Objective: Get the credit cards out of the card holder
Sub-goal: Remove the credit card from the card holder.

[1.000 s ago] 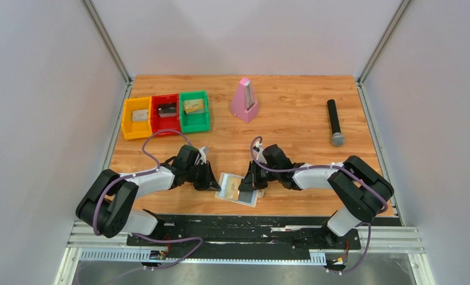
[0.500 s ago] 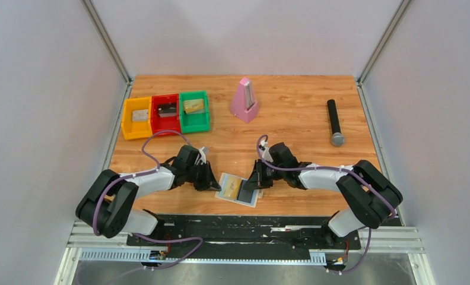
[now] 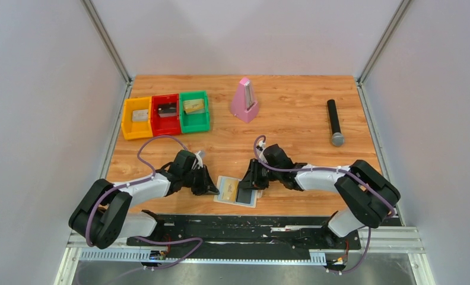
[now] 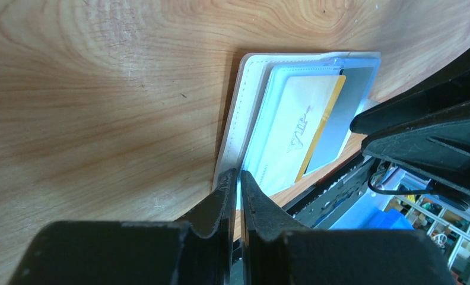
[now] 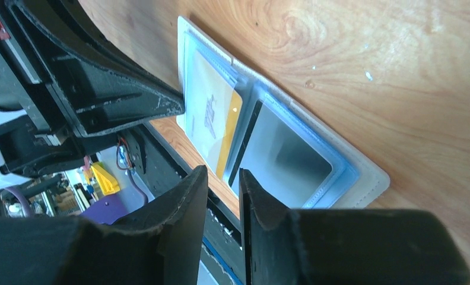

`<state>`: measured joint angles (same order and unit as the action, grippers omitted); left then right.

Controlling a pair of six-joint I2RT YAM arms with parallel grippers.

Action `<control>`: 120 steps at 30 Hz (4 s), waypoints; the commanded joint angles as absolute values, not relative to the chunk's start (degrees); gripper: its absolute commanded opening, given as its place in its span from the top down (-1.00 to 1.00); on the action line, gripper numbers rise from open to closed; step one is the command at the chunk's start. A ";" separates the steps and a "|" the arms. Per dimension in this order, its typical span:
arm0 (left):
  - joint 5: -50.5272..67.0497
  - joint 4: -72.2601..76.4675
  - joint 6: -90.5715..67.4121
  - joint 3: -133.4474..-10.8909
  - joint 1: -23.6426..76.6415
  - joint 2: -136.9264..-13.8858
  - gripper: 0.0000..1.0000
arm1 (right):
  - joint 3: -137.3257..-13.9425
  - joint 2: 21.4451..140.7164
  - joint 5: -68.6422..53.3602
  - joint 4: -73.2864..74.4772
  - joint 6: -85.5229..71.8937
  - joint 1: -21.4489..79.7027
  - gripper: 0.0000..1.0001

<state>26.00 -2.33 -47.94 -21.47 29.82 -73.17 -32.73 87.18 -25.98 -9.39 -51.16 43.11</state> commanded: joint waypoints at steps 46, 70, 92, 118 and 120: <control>22.04 -5.89 -47.31 -18.11 30.27 -75.13 0.71 | -38.57 88.11 -16.33 -5.06 -51.21 45.31 0.89; 23.89 -8.47 -46.37 -21.86 30.32 -73.77 0.70 | -36.38 89.79 -22.89 -9.61 -51.94 42.89 0.58; 28.57 -5.63 -47.23 -25.42 30.28 -69.66 0.65 | -39.83 93.28 -21.83 -9.27 -50.99 43.30 0.44; 25.27 -3.66 -45.65 -20.96 30.26 -76.29 0.69 | -41.59 98.07 -22.76 -11.05 -50.85 44.74 0.58; 25.09 -3.82 -45.64 -20.92 30.27 -76.09 0.69 | -41.29 98.04 -23.22 -11.73 -50.68 44.74 0.68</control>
<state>28.60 -1.98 -47.27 -22.63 30.02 -75.50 -40.62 97.01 -22.15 -8.91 -51.92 44.49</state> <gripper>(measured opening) 0.159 0.202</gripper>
